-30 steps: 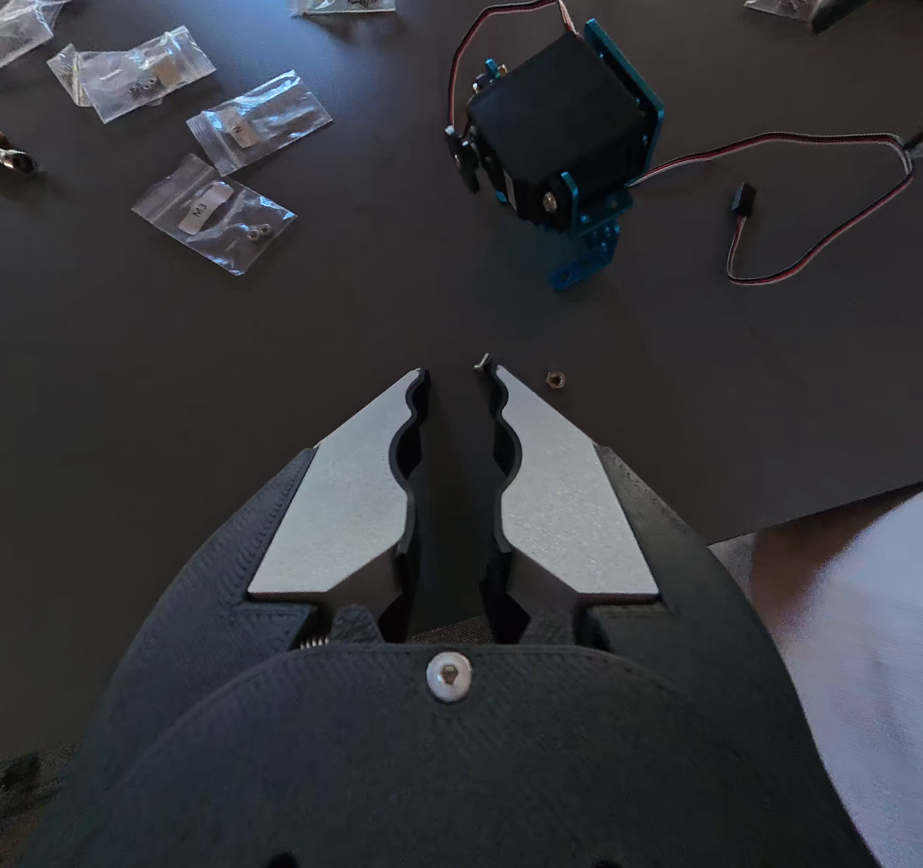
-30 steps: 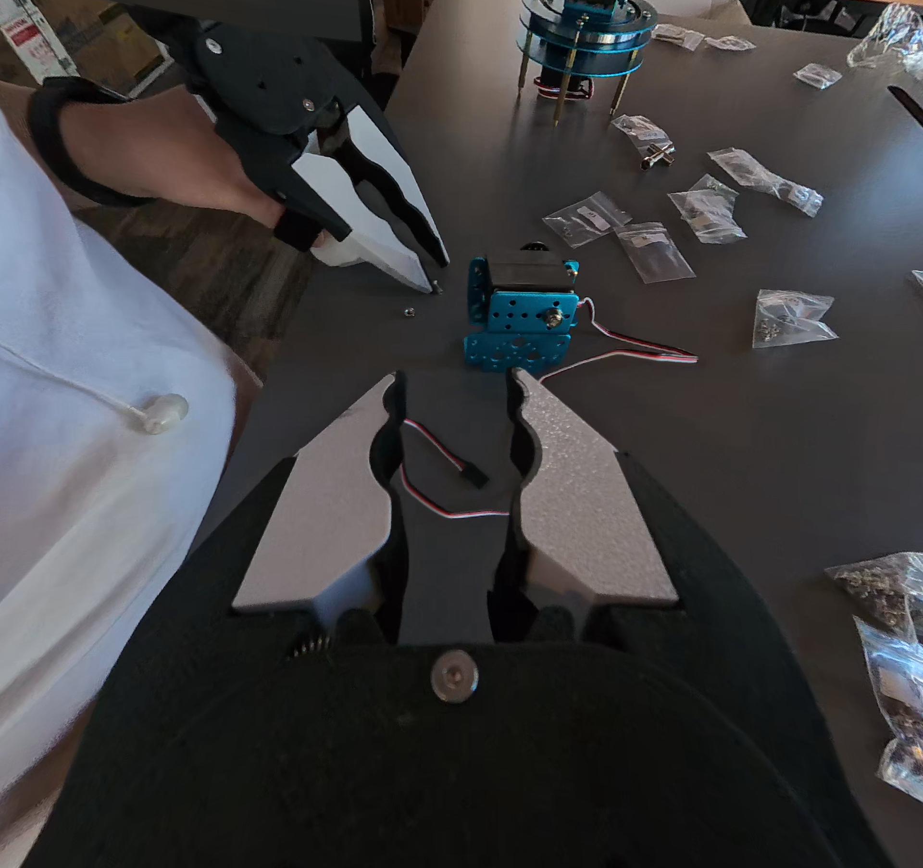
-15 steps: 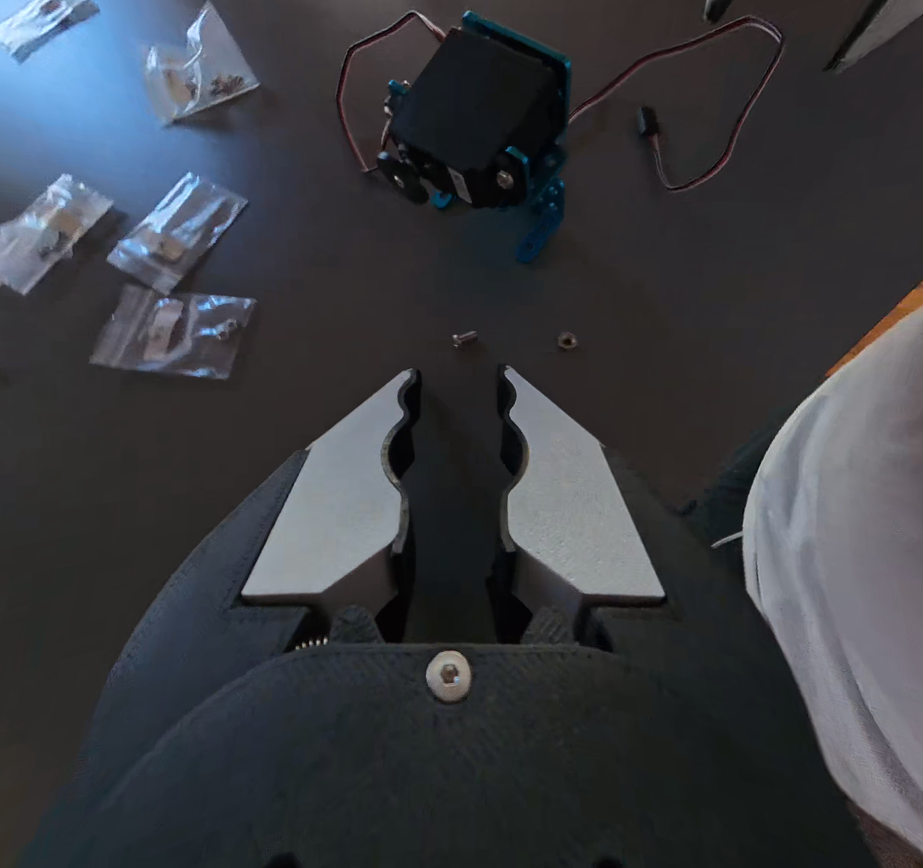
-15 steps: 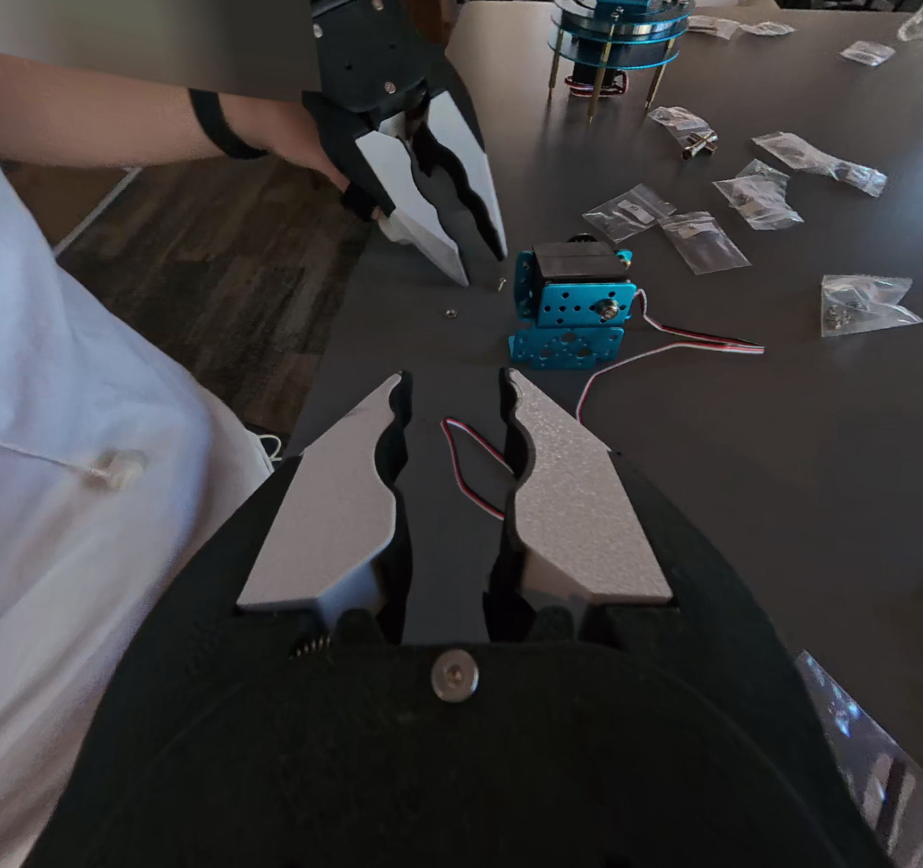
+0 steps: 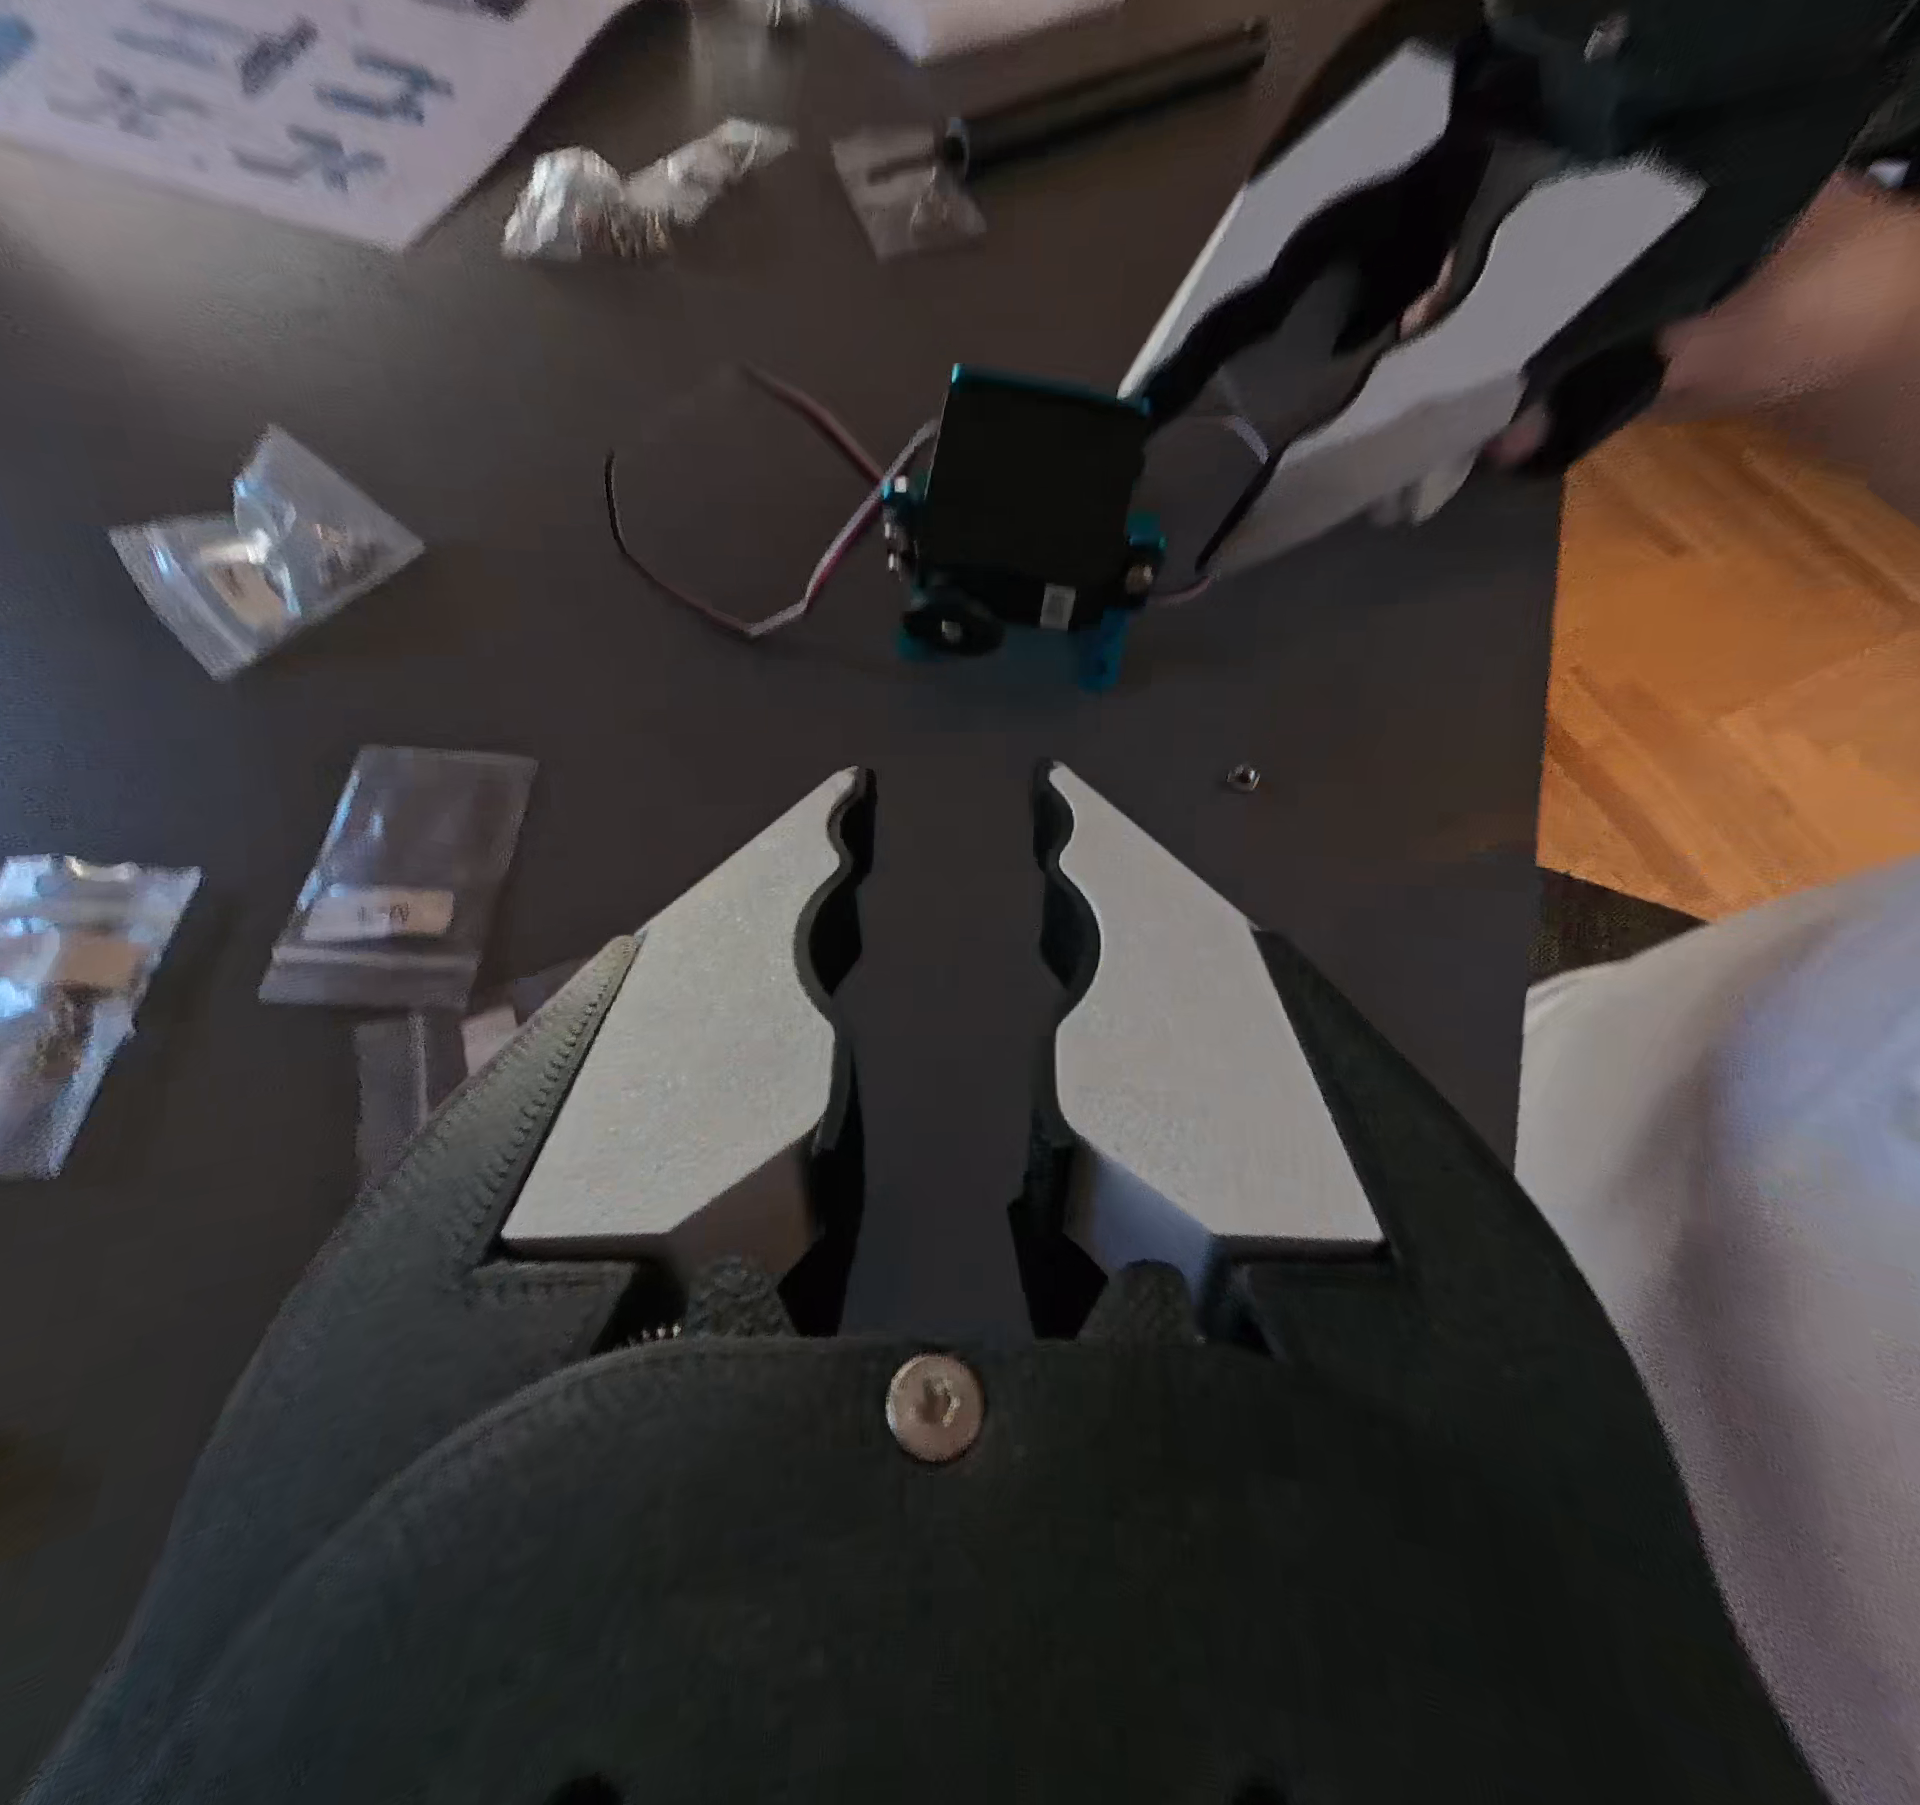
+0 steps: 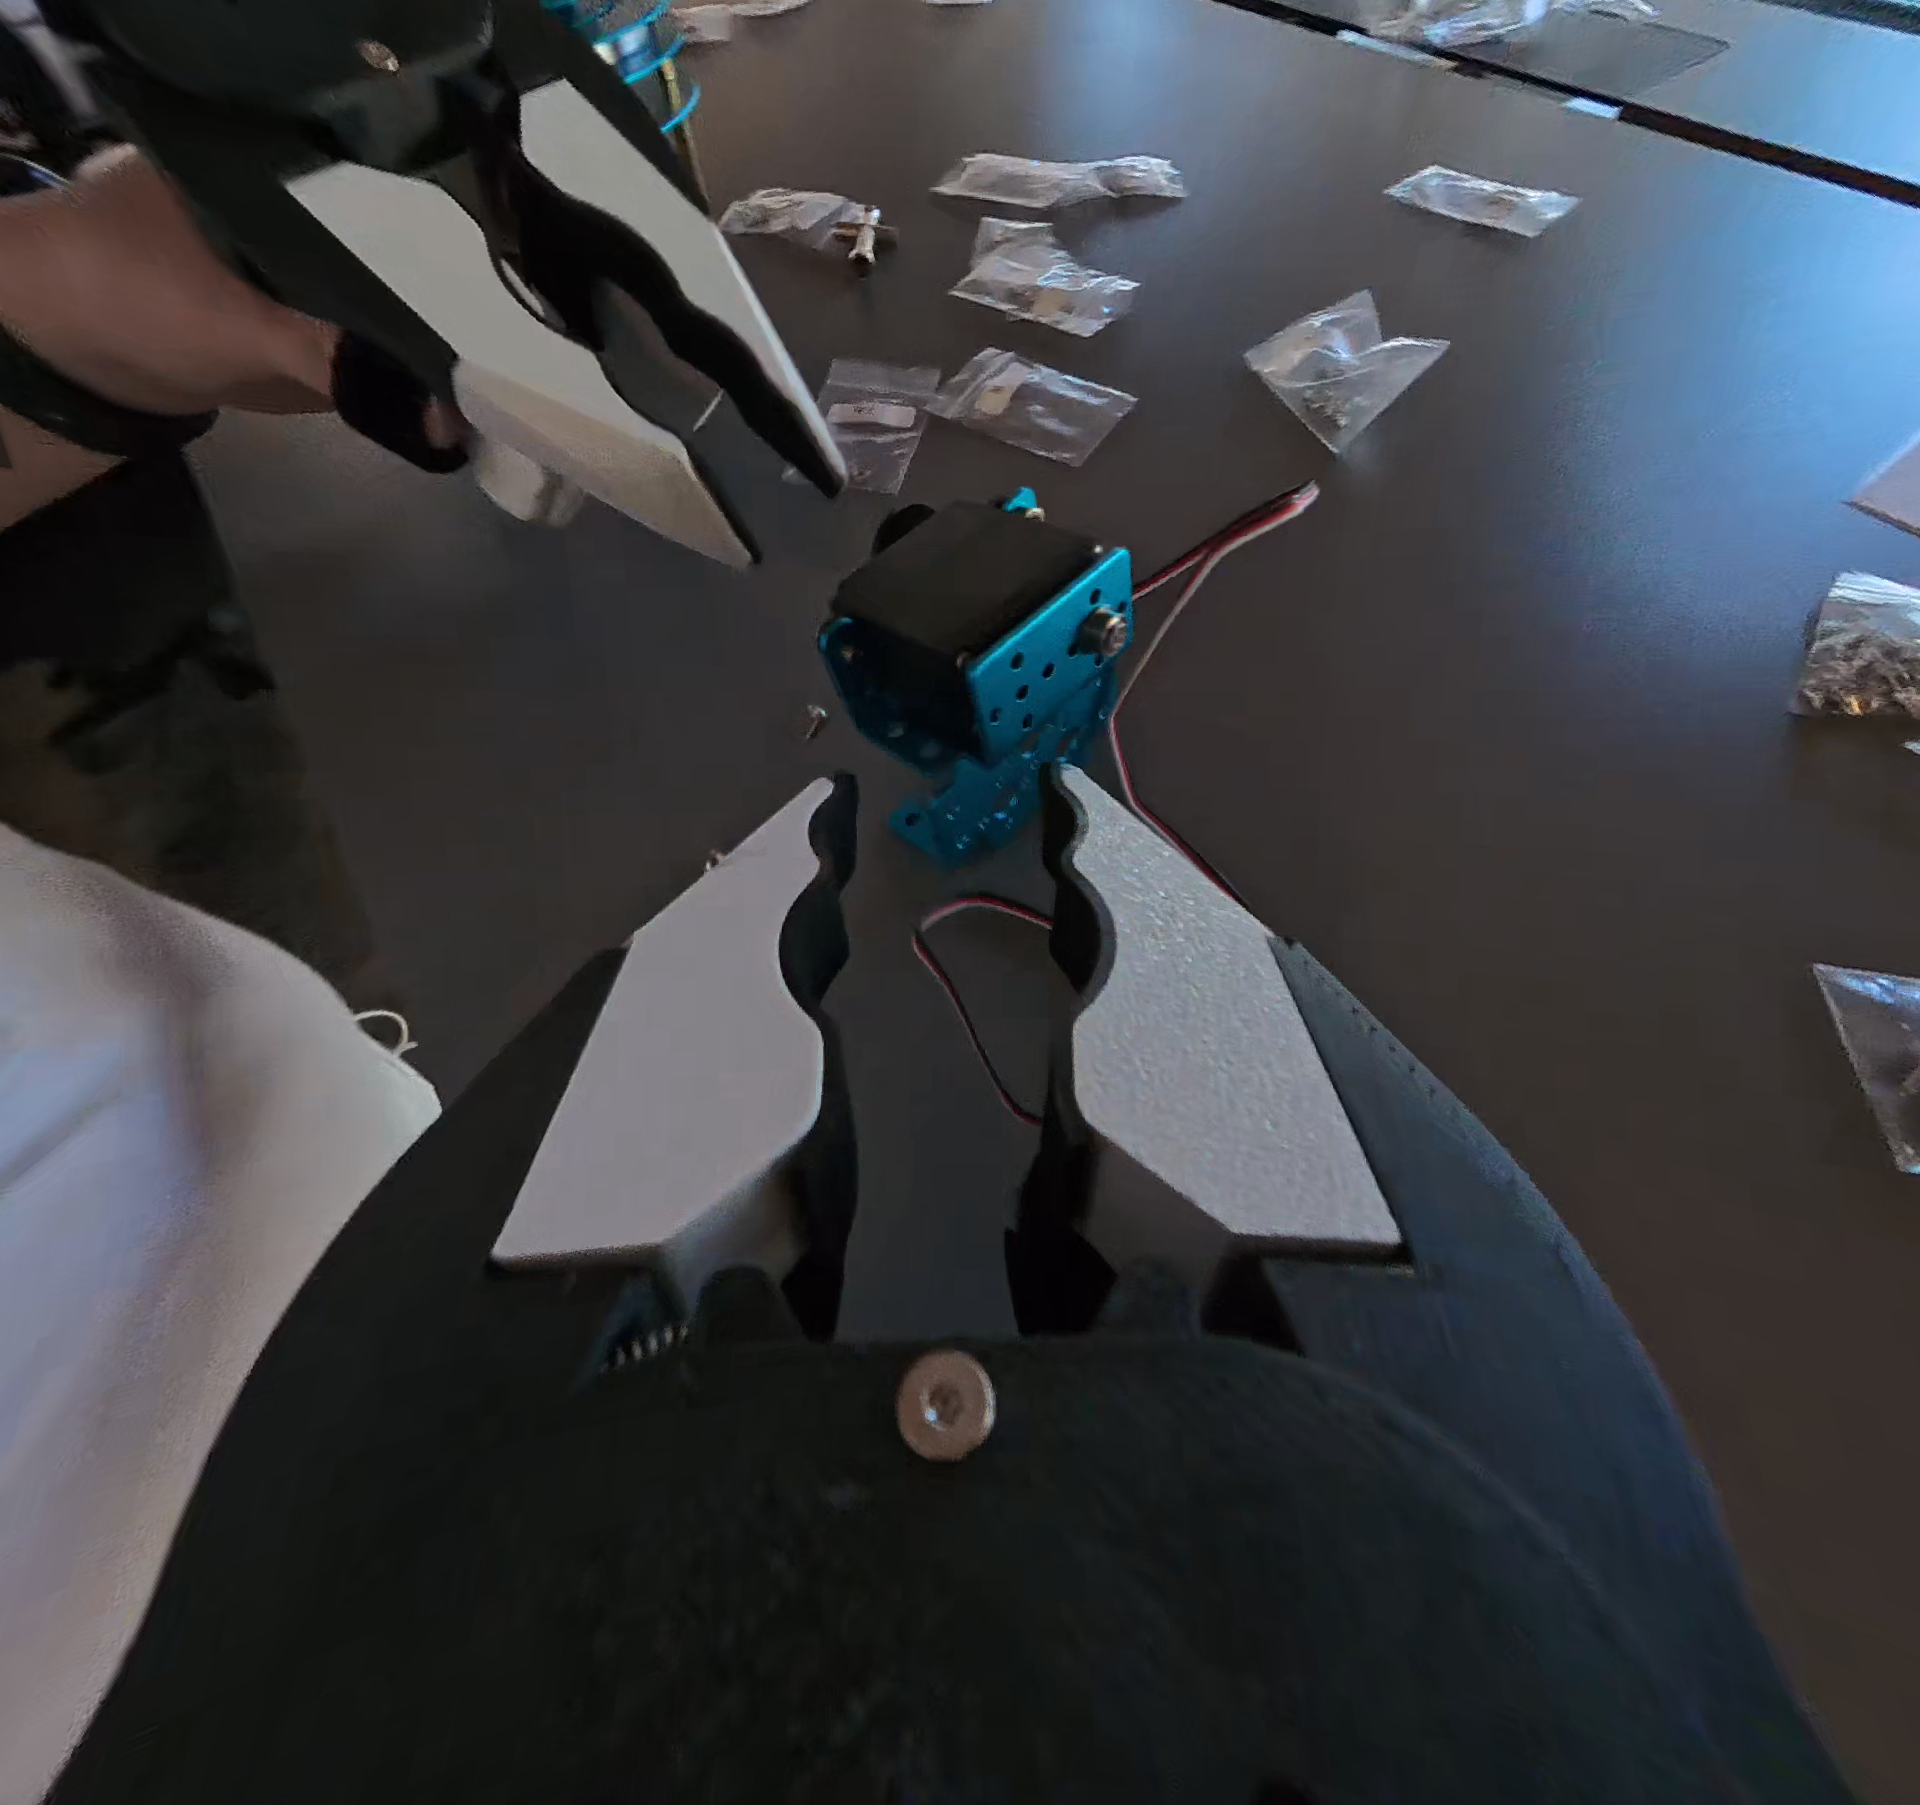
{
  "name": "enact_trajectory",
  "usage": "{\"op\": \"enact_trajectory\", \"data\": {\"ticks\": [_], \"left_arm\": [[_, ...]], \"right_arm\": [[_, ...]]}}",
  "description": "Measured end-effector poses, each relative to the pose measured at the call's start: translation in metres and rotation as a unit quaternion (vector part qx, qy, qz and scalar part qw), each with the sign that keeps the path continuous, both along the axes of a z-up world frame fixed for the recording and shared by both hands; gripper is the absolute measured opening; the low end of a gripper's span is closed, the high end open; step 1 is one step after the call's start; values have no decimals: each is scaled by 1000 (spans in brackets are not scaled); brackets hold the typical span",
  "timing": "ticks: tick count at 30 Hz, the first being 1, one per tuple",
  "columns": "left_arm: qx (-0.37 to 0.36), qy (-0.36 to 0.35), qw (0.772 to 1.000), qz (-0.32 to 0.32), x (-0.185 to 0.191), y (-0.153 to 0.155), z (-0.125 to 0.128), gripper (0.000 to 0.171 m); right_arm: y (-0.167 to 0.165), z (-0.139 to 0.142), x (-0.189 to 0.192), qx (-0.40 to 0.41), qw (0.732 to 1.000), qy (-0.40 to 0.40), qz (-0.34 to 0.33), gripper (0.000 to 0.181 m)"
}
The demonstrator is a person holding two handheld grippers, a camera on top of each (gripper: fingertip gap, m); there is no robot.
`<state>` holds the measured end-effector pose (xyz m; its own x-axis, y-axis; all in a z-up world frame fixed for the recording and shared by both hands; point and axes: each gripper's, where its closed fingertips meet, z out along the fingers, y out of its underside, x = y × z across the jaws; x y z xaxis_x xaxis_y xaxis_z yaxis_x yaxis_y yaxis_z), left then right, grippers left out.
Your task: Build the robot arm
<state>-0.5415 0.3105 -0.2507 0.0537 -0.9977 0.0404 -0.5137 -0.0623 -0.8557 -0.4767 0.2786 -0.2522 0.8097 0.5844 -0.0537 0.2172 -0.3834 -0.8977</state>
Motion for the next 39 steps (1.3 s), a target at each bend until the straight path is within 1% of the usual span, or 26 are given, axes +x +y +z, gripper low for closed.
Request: {"op": "enact_trajectory", "data": {"ticks": [3,6,7,10,14,18,22,26,28,32,39], "left_arm": [[-15,-13,999,-42,11,-6,11,42],[2,-17,998,-68,21,-5,11,38],[1,-17,997,-75,24,-6,10,40],[-17,-24,996,-84,35,-10,9,59],[-12,-32,997,-76,47,-14,6,70],[-13,-37,997,-70,51,-16,3,70],[2,-33,998,-59,51,-9,0,69],[5,-44,996,-73,54,-9,3,69],[17,-48,996,-76,55,-8,5,66],[27,-47,995,-86,56,-10,4,62],[28,-47,995,-87,53,-9,3,61]], "right_arm": [[4,-1,-3,6,999,-16,-46,39],[4,0,-5,11,997,-33,-70,40],[5,-1,-4,15,996,-43,-79,40],[6,-5,-5,11,995,-56,-86,42],[12,-8,-3,15,992,-81,-94,41],[15,-11,-6,4,993,-84,-81,36],[16,-15,-5,1,992,-105,-69,32],[14,-18,-4,-6,993,-106,-60,23],[14,-19,-3,-5,992,-111,-57,19],[13,-19,-3,-8,992,-111,-53,18],[13,-20,-4,-13,993,-104,-47,13]]}}
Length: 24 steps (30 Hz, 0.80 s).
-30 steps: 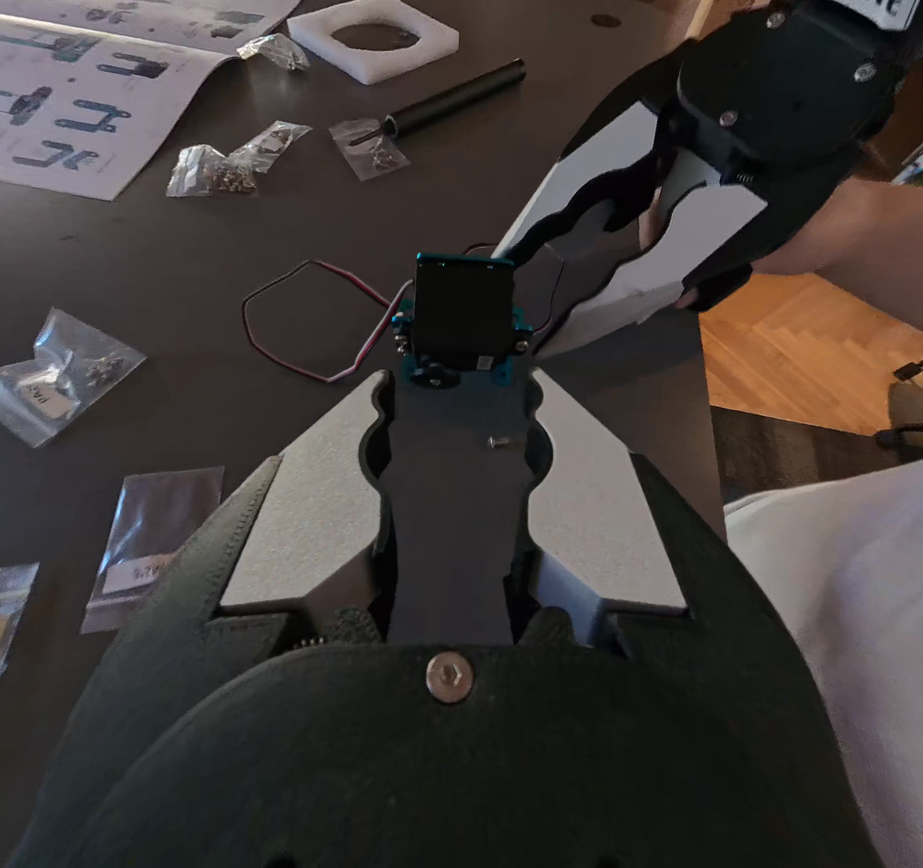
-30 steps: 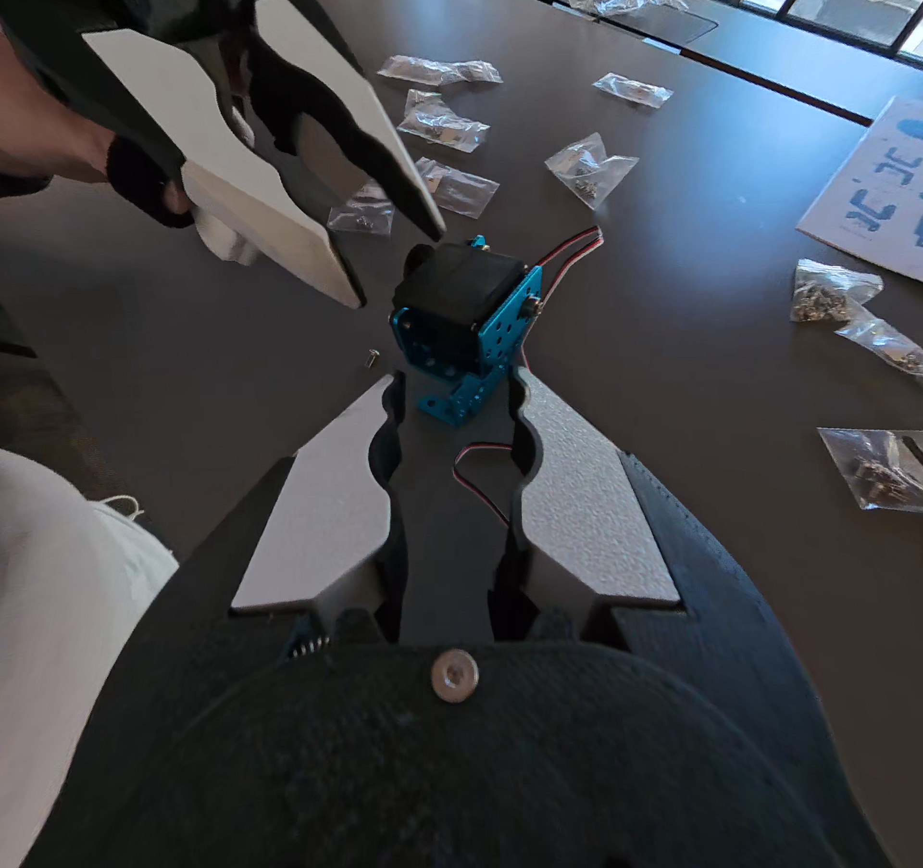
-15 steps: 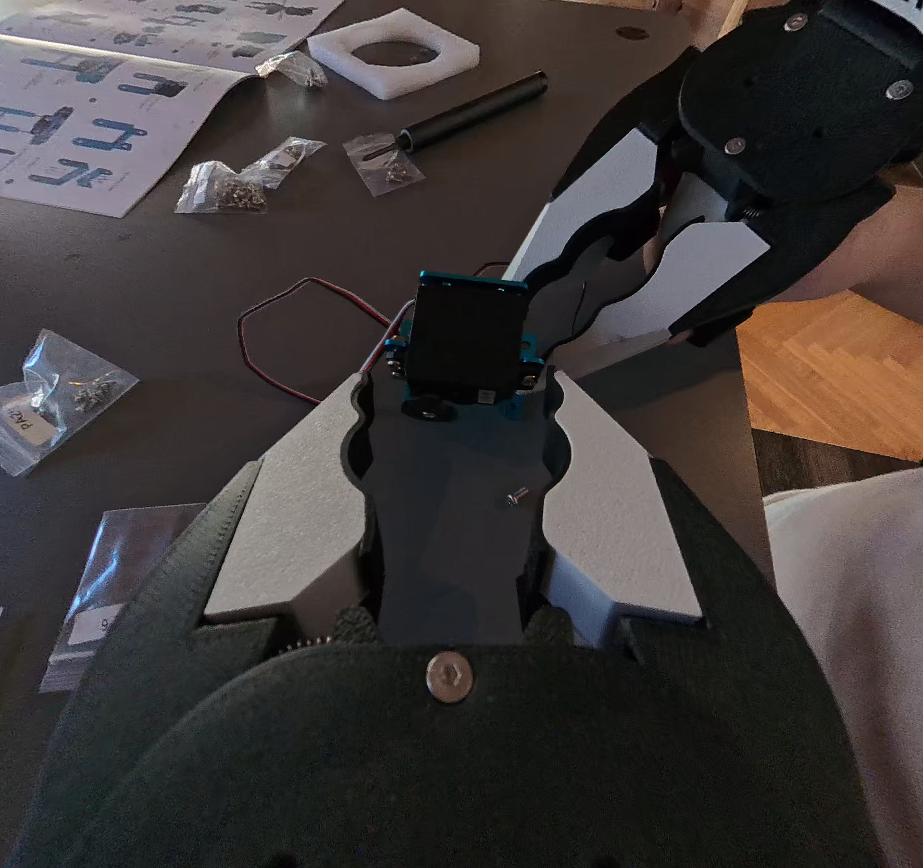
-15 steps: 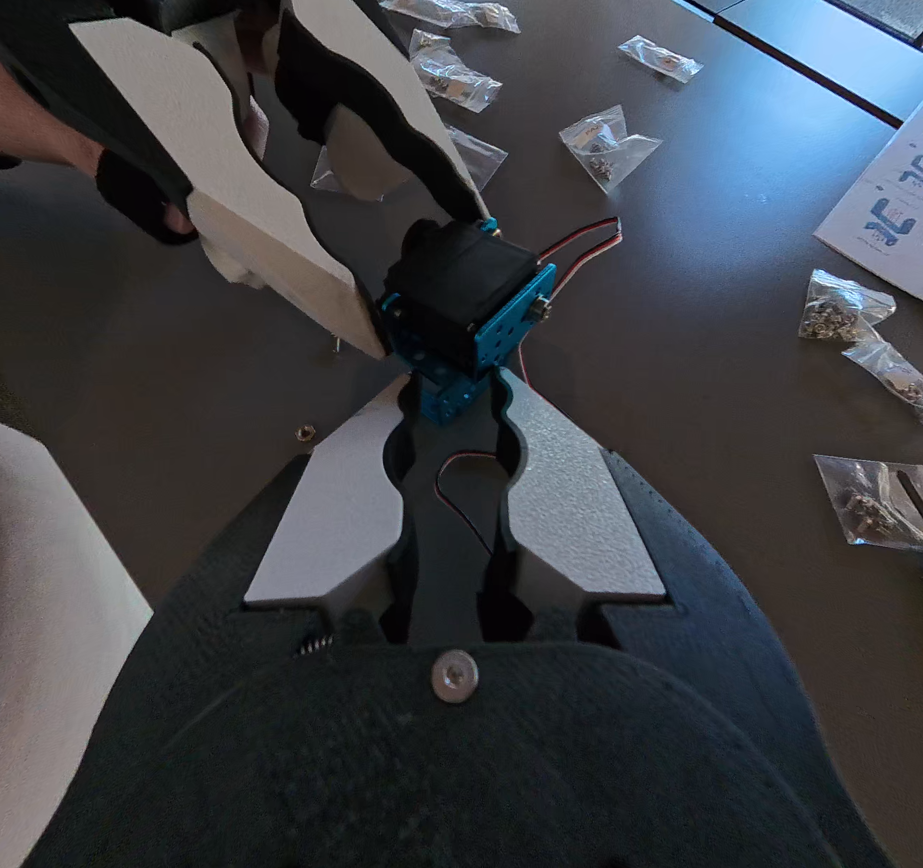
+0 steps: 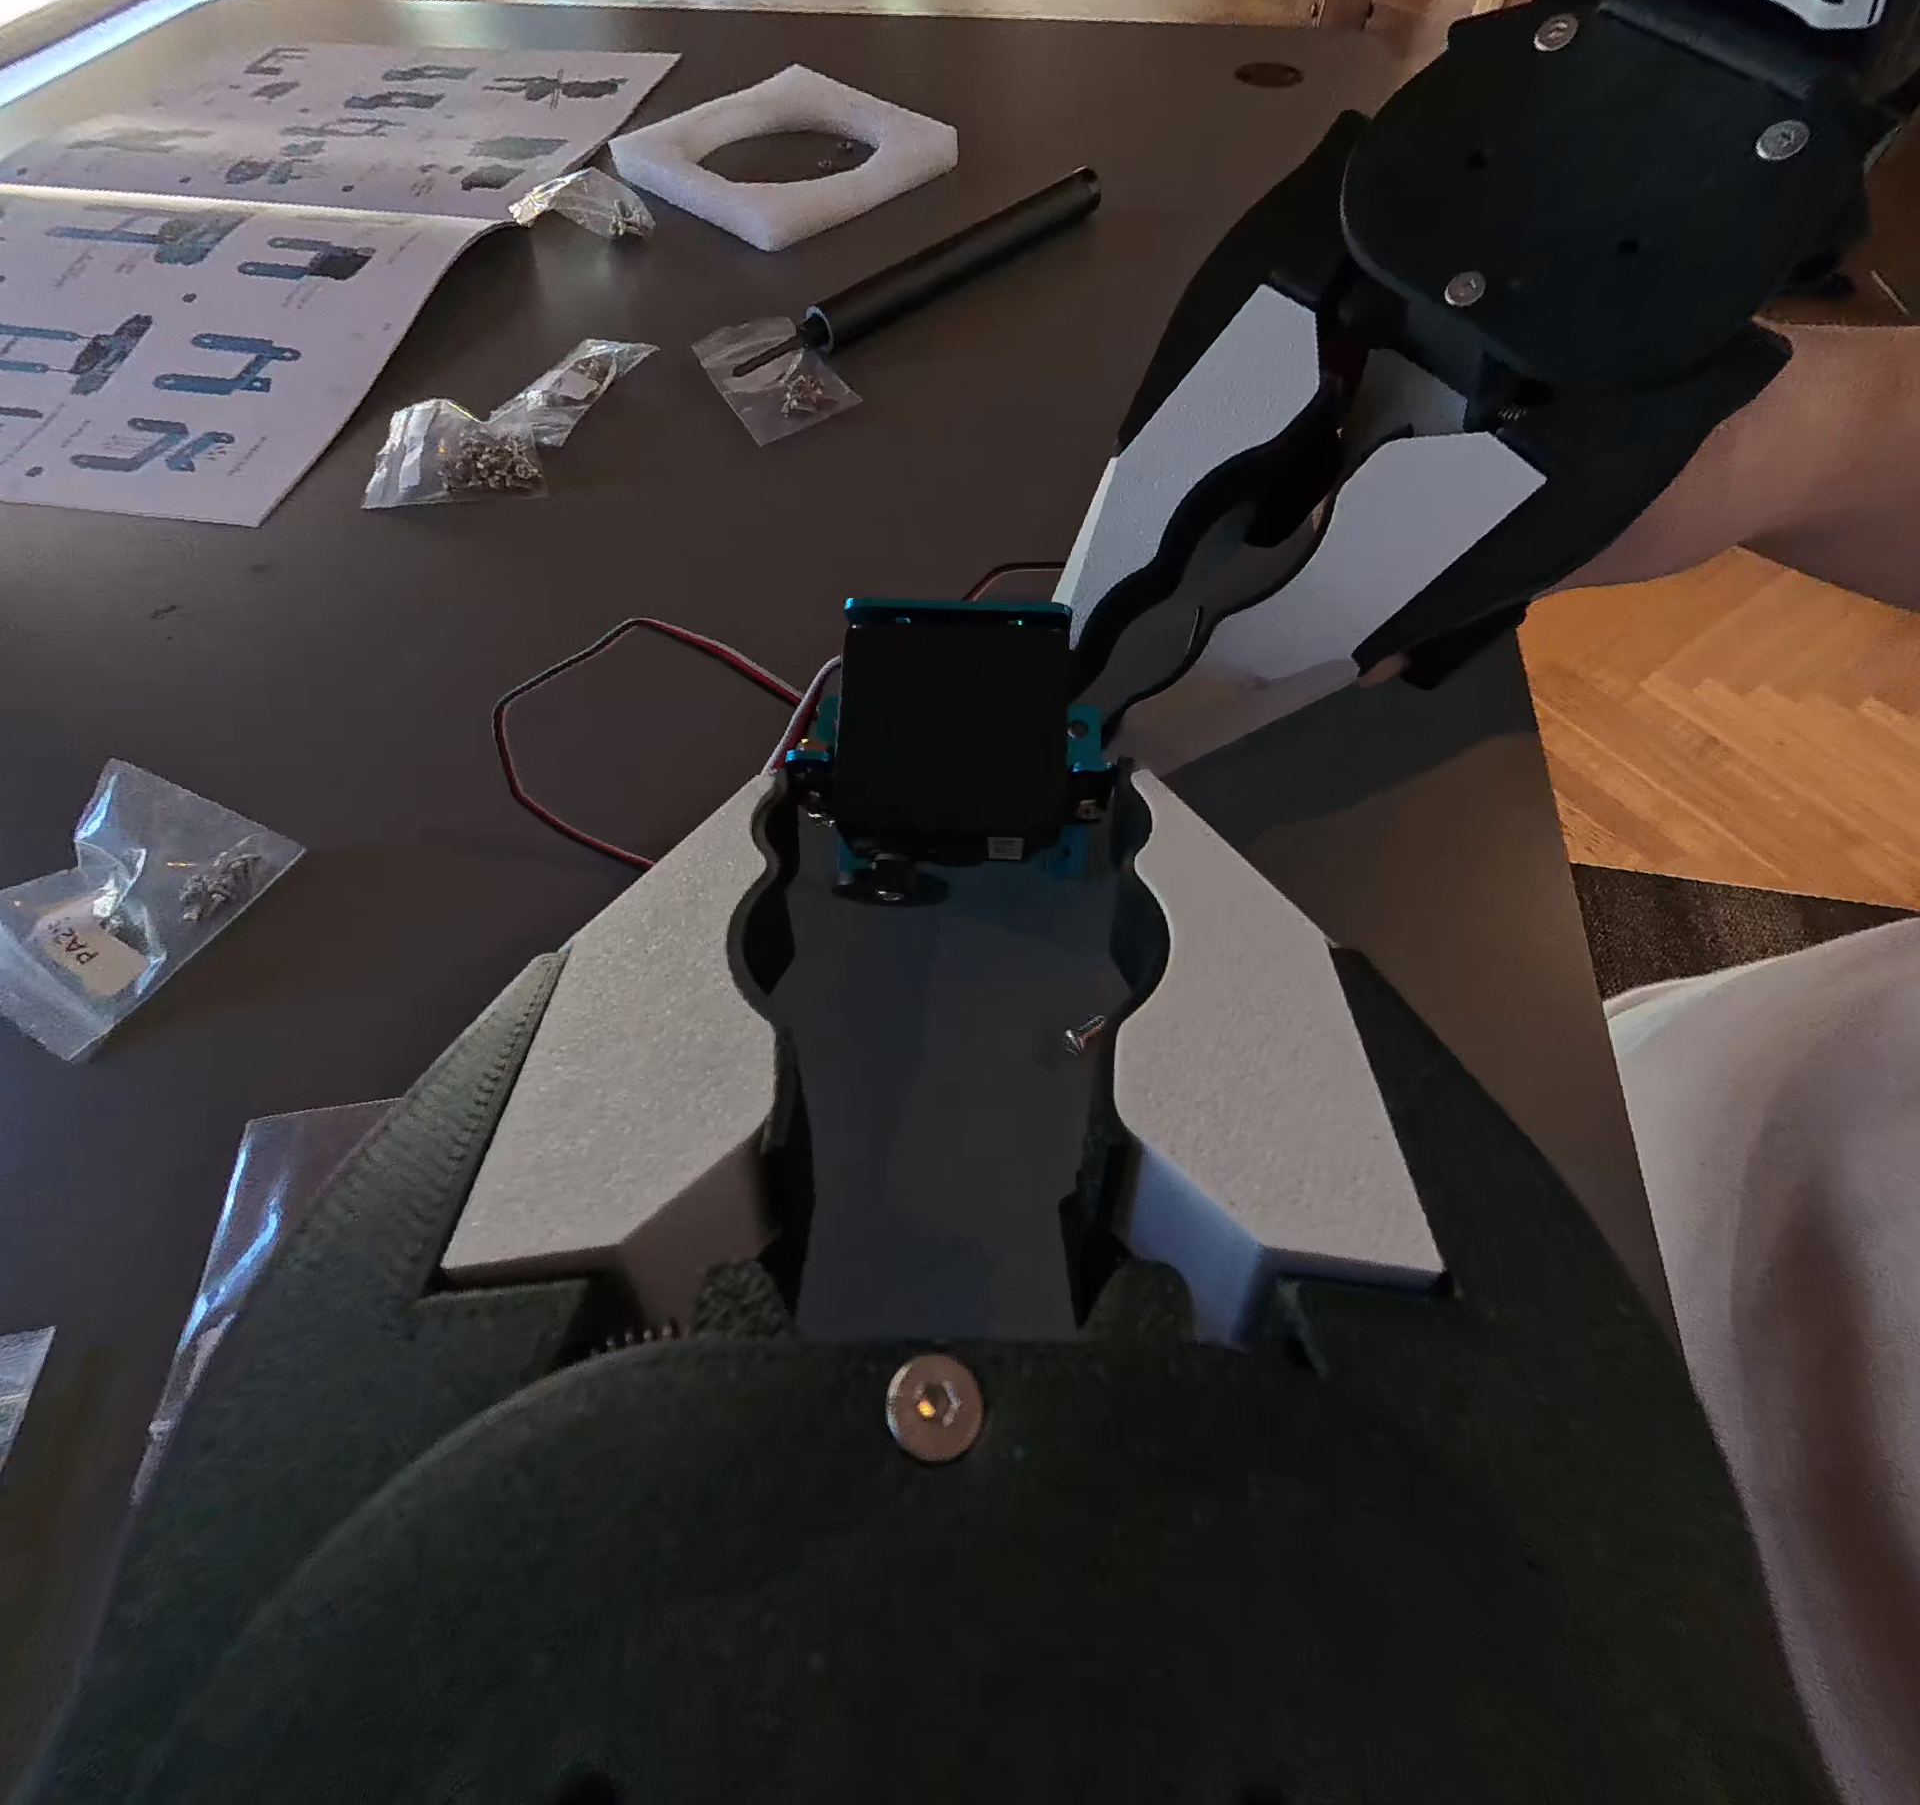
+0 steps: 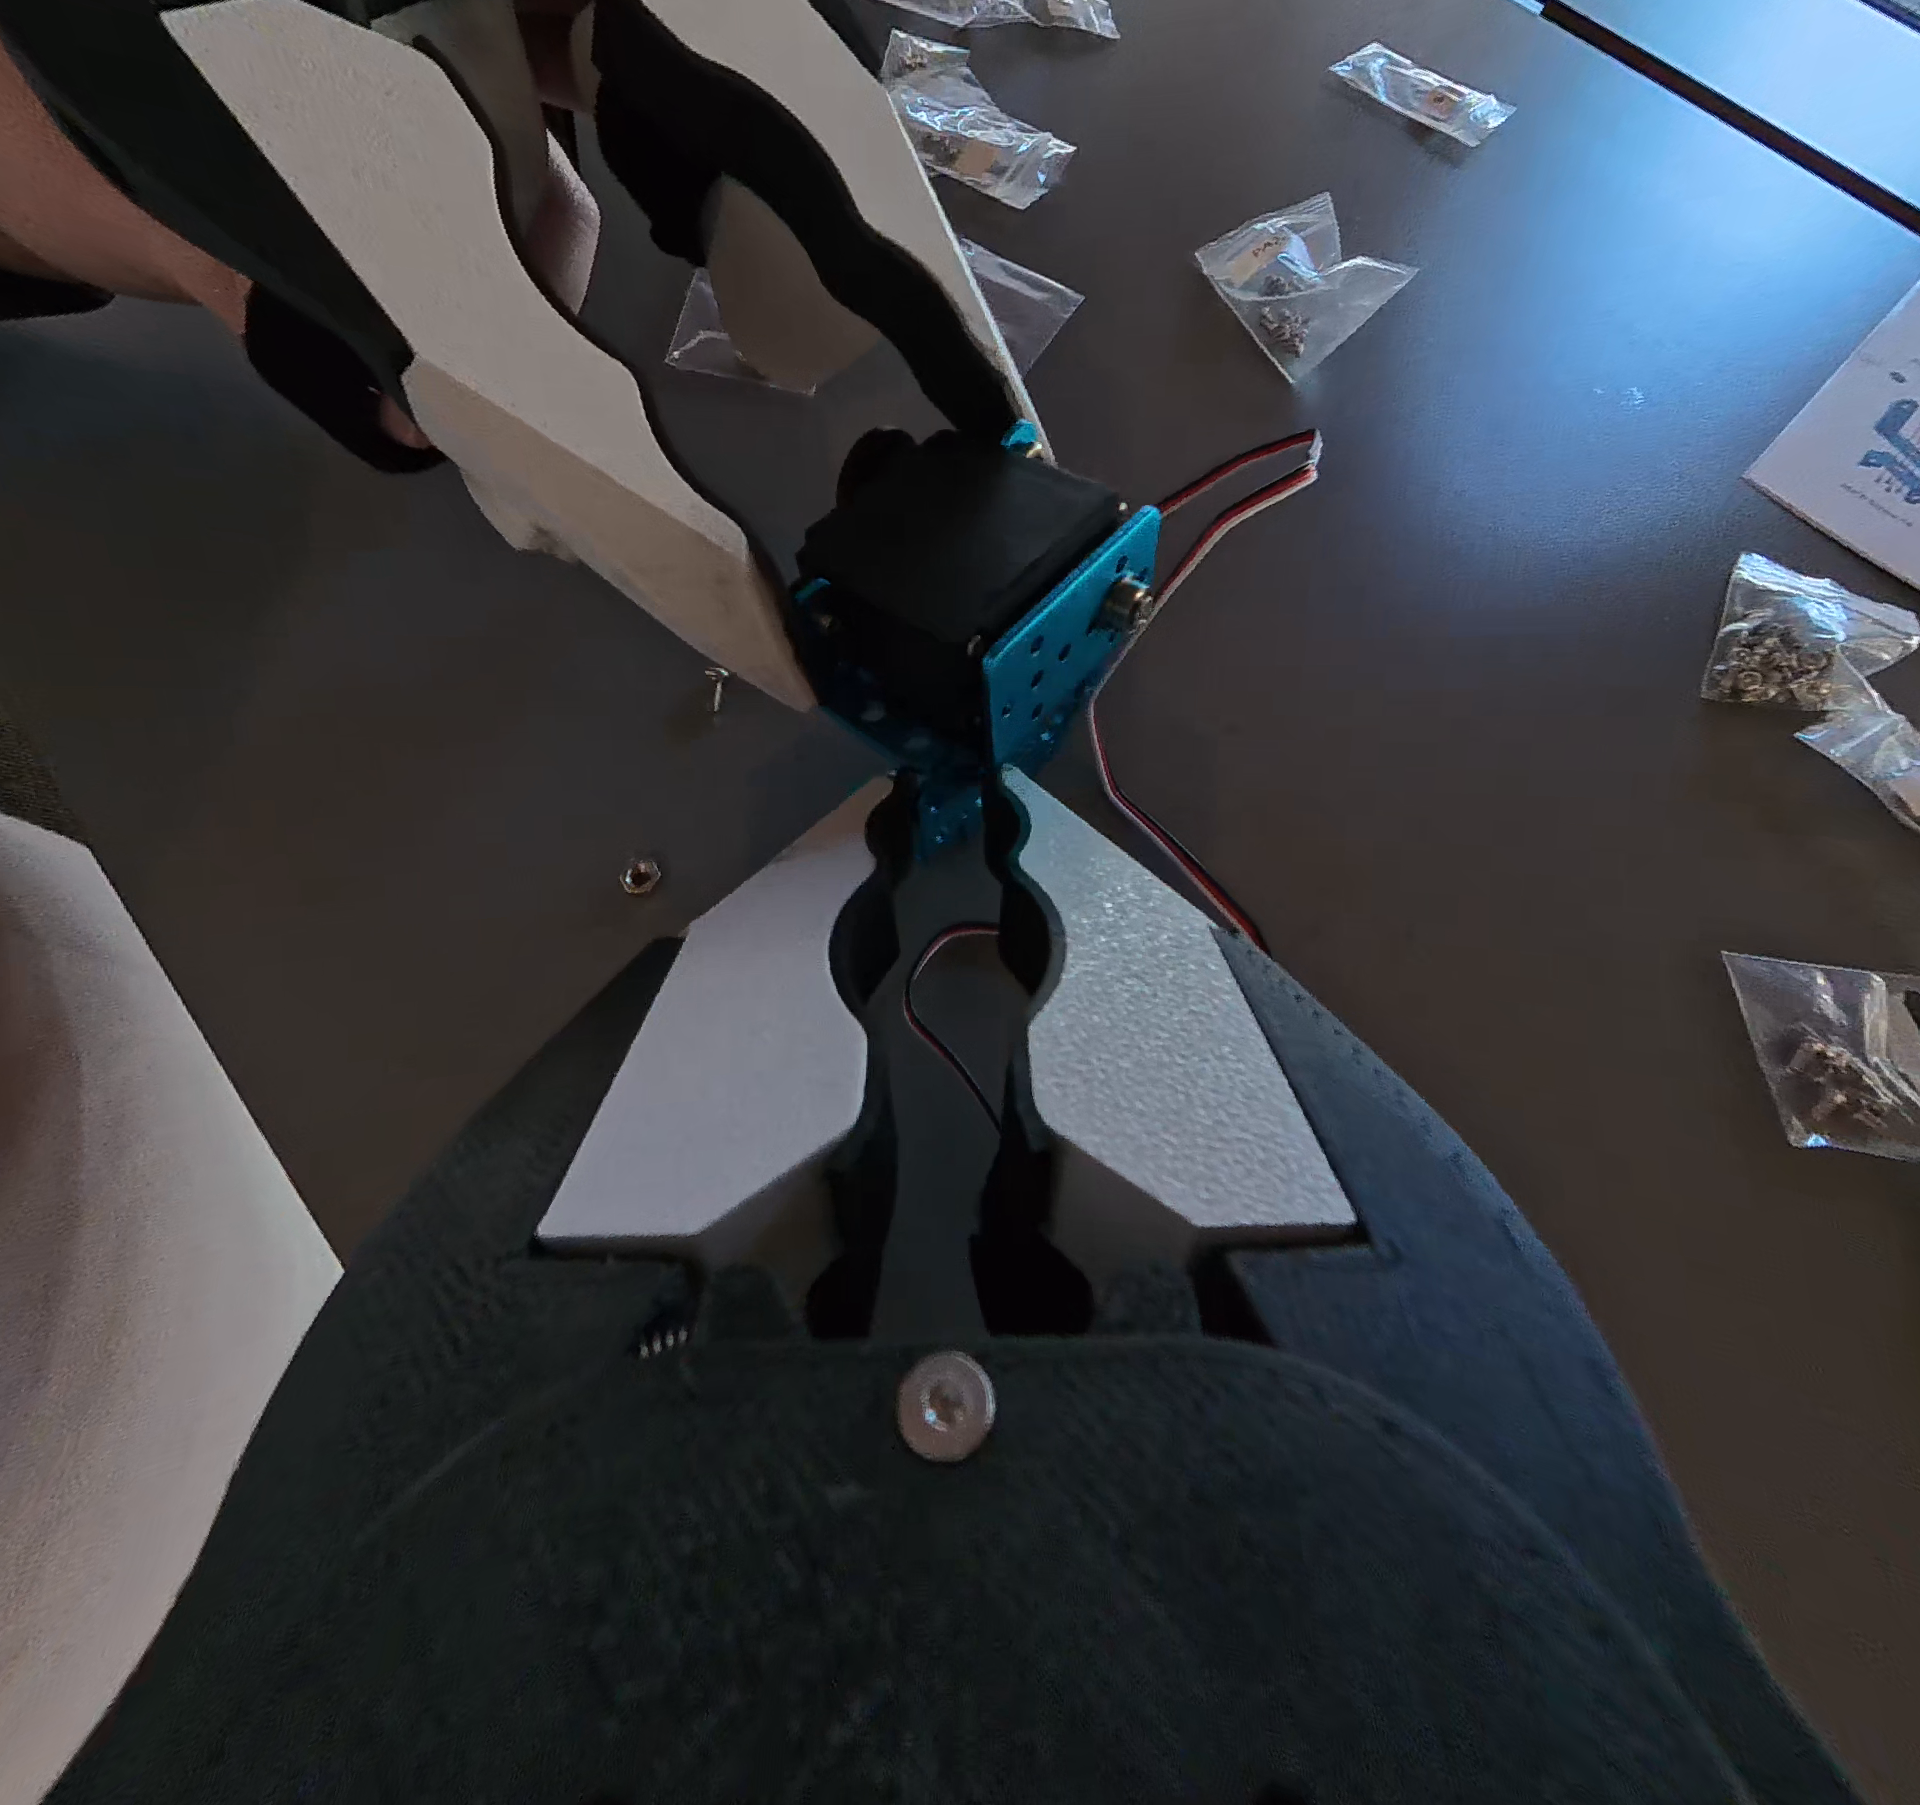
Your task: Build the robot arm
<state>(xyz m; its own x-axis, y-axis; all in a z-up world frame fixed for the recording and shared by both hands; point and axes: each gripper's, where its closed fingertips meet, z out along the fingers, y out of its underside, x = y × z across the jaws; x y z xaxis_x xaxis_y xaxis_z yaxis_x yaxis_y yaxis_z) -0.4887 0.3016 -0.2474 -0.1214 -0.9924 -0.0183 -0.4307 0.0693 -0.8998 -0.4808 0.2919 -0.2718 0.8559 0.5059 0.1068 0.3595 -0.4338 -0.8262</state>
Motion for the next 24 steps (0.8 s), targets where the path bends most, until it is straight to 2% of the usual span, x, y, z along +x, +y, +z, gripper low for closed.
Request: {"op": "enact_trajectory", "data": {"ticks": [24], "left_arm": [[-10,-6,1000,-11,-1,0,0,59]], "right_arm": [[1,-2,5,-14,1000,11,-5,10]]}}
